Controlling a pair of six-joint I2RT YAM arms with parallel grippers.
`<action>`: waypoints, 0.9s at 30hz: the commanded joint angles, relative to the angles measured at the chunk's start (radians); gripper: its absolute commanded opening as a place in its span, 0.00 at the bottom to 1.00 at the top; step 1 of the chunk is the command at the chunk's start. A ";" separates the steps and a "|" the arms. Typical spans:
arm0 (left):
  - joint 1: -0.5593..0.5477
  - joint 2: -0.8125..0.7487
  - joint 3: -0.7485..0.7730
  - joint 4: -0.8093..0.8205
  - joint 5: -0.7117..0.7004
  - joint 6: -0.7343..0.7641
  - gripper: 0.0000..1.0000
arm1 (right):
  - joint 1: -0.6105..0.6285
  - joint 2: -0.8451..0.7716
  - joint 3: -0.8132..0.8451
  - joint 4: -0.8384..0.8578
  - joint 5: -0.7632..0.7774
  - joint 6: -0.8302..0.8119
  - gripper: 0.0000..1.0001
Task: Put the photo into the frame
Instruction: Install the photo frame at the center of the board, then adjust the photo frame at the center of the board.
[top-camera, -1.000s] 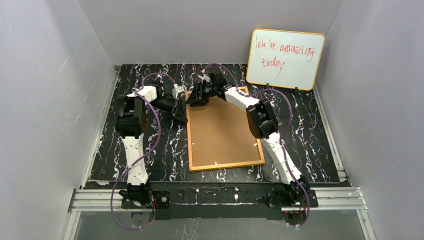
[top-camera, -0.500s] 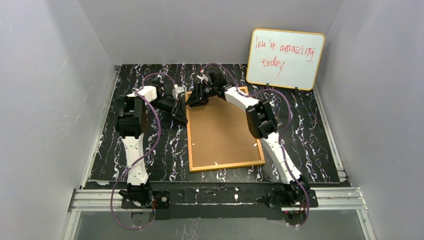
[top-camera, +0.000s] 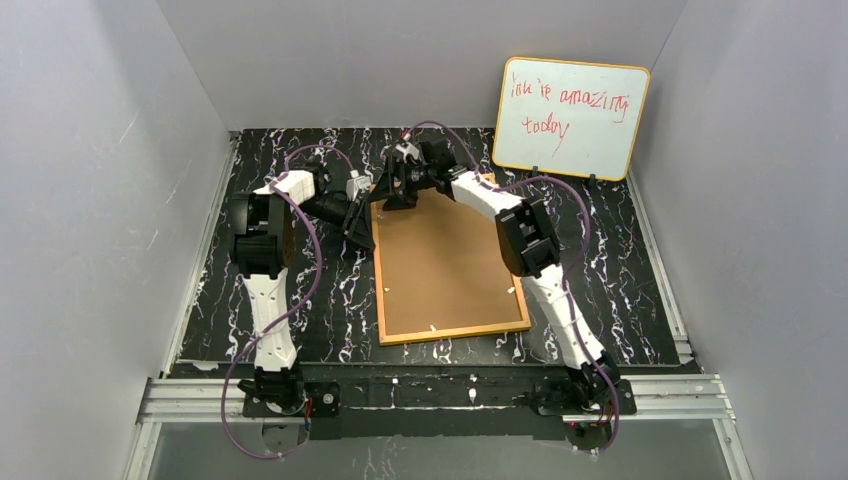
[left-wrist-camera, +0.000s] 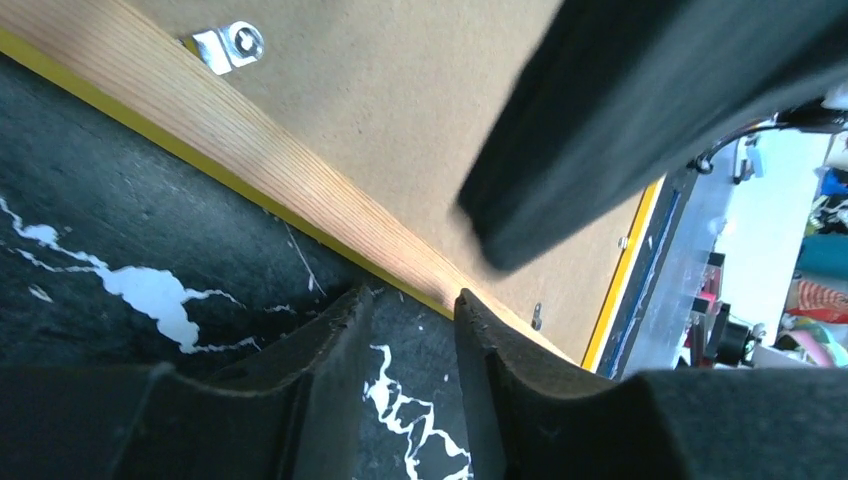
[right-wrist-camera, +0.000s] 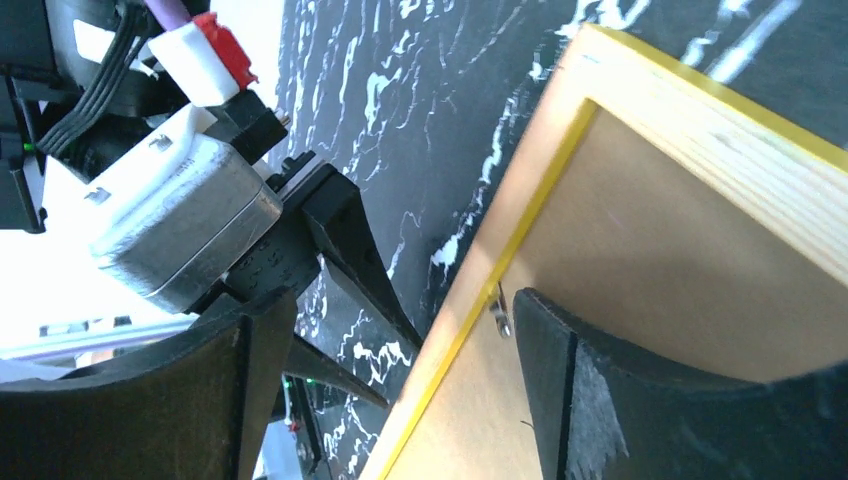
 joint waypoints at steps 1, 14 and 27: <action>0.011 -0.062 -0.007 -0.099 -0.165 0.127 0.38 | -0.087 -0.251 -0.160 0.153 0.169 0.066 0.93; -0.046 -0.275 -0.312 -0.059 -0.330 0.260 0.47 | -0.362 -0.944 -1.073 0.082 0.655 0.019 0.99; -0.217 -0.402 -0.519 0.070 -0.422 0.268 0.49 | -0.407 -0.842 -1.230 0.187 0.536 0.052 0.99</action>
